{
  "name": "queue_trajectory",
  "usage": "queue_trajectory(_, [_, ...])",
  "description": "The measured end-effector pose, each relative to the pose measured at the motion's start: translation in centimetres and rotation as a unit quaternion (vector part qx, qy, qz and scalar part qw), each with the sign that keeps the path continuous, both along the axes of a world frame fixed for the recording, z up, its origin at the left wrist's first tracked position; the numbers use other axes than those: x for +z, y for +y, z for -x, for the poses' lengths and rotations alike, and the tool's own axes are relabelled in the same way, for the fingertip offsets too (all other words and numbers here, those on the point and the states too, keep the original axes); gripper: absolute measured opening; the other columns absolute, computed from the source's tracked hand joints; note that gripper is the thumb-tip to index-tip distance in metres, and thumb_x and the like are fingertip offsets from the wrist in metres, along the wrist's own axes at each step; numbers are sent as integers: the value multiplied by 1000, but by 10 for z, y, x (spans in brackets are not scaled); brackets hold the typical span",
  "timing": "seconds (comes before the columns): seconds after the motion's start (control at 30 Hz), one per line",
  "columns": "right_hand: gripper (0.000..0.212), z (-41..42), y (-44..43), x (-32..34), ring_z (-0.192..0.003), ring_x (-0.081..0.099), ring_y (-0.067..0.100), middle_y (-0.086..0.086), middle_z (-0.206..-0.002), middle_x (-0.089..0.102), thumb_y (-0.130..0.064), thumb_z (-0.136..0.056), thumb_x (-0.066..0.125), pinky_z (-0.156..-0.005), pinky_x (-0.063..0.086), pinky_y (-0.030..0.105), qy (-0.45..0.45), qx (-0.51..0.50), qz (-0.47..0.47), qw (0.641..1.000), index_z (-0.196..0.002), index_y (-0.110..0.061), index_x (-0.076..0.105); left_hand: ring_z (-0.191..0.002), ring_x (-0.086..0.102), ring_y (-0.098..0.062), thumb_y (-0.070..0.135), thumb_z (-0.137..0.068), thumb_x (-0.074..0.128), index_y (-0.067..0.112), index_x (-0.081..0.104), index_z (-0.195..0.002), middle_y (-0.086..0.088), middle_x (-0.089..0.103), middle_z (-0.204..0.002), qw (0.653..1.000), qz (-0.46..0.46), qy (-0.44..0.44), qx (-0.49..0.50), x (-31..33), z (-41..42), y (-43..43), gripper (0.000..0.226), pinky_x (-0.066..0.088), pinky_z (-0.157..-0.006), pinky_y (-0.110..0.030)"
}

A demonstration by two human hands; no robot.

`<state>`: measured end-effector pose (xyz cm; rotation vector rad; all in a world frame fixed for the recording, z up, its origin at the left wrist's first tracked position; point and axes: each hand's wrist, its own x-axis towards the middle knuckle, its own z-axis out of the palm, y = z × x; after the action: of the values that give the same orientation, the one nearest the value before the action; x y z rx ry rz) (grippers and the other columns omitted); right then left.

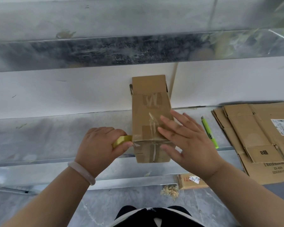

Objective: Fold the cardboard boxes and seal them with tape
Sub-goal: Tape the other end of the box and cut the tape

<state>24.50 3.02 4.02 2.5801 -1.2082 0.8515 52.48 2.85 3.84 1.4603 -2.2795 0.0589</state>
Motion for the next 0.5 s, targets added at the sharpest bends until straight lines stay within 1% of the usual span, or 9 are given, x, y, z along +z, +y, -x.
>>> queue_trajectory(0.07, [41, -22, -1, 11, -138, 42, 19, -3, -142, 53, -40, -98, 51, -113, 35, 45, -20, 7, -1, 1000, -132, -19, 61, -63, 58, -10, 67, -88, 35, 32, 66, -87, 14, 61, -70, 1000, 5, -10, 3, 1, 1, 0, 47, 42, -67, -29])
queue_trajectory(0.13, [40, -44, -3, 9, -134, 47, 19, -5, -140, 56, -39, -99, 48, -111, 39, 42, -14, 21, -21, 999, -133, -21, 60, -62, 59, -12, 66, -88, 36, 32, 67, -86, 12, 62, -69, 1000, 9, -17, 8, 0, 2, 0, 47, 43, -67, -31])
queue_trajectory(0.2, [39, -54, -6, 1, -129, 53, 18, -7, -135, 60, -41, -98, 46, -106, 44, 44, 4, 16, -35, 999, -129, -24, 63, -62, 60, -13, 66, -87, 38, 32, 67, -86, 11, 62, -69, 1000, 7, -18, 11, -1, 2, 0, 45, 42, -67, -31])
queue_trajectory(0.27, [38, -55, -9, -4, -126, 56, 17, -10, -131, 63, -45, -97, 48, -104, 45, 42, 1, 8, -38, 999, -125, -27, 67, -64, 60, -13, 66, -87, 38, 33, 67, -87, 12, 62, -70, 1000, 7, -16, 10, -1, 1, -1, 44, 41, -68, -31])
queue_trajectory(0.33, [37, -54, -11, -4, -124, 57, 15, -11, -129, 63, -47, -96, 49, -105, 45, 40, -15, 8, -45, 999, -122, -28, 68, -67, 61, -11, 67, -89, 34, 33, 66, -93, 13, 64, -74, 1000, 6, 0, 0, 0, -1, -1, 47, 40, -71, -30])
queue_trajectory(0.4, [37, -54, -11, -3, -124, 57, 15, -11, -128, 64, -47, -96, 50, -104, 45, 40, -23, 10, -42, 999, -121, -28, 69, -74, 61, -9, 66, -91, 31, 33, 64, -104, 14, 65, -81, 999, -5, 41, -28, 0, -6, 0, 48, 38, -77, -29])
queue_trajectory(0.47, [35, -54, -8, -4, -123, 58, 15, -11, -128, 64, -45, -97, 51, -103, 46, 41, -25, 12, -31, 999, -121, -27, 69, -78, 56, -6, 61, -94, 33, 31, 60, -114, 15, 63, -84, 994, -10, 84, -68, -1, -11, 1, 45, 33, -81, -23])
queue_trajectory(0.5, [34, -54, -7, -4, -123, 58, 15, -11, -127, 64, -45, -97, 52, -103, 46, 41, -27, 13, -26, 999, -121, -27, 70, -77, 52, -3, 58, -95, 35, 30, 58, -116, 15, 60, -83, 992, -5, 91, -86, -2, -14, 1, 42, 31, -82, -21])
